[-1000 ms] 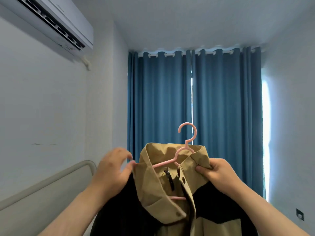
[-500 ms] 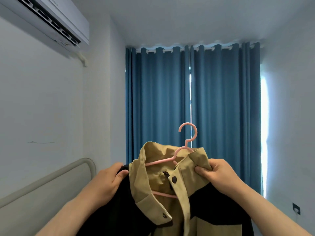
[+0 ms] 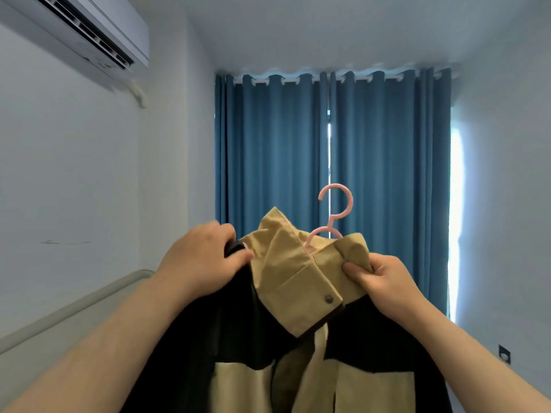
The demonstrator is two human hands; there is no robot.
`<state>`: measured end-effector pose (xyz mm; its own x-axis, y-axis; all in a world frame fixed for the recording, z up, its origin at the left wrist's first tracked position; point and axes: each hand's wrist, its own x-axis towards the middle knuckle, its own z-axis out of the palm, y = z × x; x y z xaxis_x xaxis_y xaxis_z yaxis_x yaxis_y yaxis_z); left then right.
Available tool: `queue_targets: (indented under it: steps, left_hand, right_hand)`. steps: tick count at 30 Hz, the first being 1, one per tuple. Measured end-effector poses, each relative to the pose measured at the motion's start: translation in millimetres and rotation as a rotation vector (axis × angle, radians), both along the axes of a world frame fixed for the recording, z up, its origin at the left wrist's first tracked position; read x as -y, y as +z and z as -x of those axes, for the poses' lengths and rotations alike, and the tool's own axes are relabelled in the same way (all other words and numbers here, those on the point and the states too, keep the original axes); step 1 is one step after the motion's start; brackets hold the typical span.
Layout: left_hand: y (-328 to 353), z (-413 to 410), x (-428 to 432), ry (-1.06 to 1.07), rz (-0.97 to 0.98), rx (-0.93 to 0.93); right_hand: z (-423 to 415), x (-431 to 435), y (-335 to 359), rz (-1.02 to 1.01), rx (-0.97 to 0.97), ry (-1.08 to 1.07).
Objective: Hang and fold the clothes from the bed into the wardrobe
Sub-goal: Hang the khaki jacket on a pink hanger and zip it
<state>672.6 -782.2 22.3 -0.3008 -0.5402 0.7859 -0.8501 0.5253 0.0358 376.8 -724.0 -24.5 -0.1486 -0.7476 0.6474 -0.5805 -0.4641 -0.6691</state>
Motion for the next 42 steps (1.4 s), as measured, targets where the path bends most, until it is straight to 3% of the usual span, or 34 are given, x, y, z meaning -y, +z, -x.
queue_targets:
  steps: [2,5,11,15,20,25,34,42]
  left_hand:
    - [-11.1,1.5,-1.6,-0.073,0.098,0.048]
    - [-16.5,-6.7,5.9,-0.208,-0.092,-0.030]
    - [-39.6,3.7,17.3,0.046,-0.127,0.027]
    - [-61.2,24.4,21.2,0.035,-0.158,0.054]
    - [-103.3,57.3,28.0,-0.114,-0.351,-0.050]
    - [-139.1,97.5,17.1,-0.221,-0.314,-0.016]
    - [-194.3,181.5,-32.5,-0.457,-0.381,0.068]
    - [-218.4,250.3,-75.4,-0.625,-0.546,0.017]
  right_hand:
    - [-0.2,-6.9,0.5,-0.016,0.086,0.053]
    - [1.7,-11.1,1.4,-0.049,0.040,0.077]
    - [4.7,-16.0,-6.9,-0.136,-0.045,0.056]
    - [12.1,-25.1,-24.8,-0.212,-0.034,0.050]
    - [23.0,-37.4,-63.0,-0.230,-0.105,-0.177]
    - [39.7,-70.8,-101.8,-0.278,-0.096,-0.411]
    - [71.8,-180.6,-142.9,-0.440,-0.055,-0.643]
    - [126.6,-236.5,-144.9,-0.491,-0.164,-0.789]
